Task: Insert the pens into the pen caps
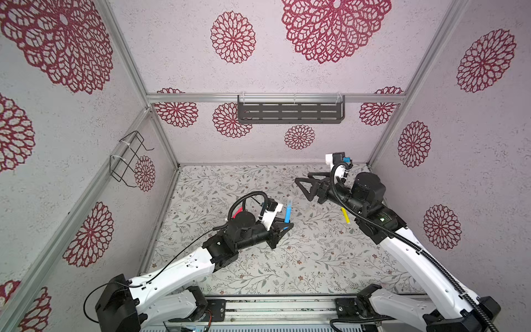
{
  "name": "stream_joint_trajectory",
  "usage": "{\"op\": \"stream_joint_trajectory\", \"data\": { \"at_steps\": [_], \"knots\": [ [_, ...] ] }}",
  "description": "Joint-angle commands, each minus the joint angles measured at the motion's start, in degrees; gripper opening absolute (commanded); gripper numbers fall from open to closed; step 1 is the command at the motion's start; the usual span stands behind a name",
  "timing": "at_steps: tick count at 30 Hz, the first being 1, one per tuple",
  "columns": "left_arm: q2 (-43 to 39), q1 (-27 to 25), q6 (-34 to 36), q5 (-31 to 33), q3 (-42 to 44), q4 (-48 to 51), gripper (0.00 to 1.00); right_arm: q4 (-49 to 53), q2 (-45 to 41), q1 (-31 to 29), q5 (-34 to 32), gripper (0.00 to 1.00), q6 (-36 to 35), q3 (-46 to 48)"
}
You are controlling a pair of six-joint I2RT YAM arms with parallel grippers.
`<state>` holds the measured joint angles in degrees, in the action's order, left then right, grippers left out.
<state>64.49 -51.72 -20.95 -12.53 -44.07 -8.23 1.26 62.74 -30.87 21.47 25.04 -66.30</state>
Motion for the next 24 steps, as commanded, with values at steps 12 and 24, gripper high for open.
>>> {"op": "stream_joint_trajectory", "data": {
  "at_steps": [12,24],
  "knots": [
    [1.7,-1.0,1.5,0.1,-1.3,0.6,0.0,3.5,1.6,-3.5,1.9,0.68,-4.4,-4.1],
    [3.1,-1.0,1.8,0.0,-2.5,1.0,0.0,8.1,2.5,-7.2,-0.7,0.58,-8.1,-4.4]
  ]
}}
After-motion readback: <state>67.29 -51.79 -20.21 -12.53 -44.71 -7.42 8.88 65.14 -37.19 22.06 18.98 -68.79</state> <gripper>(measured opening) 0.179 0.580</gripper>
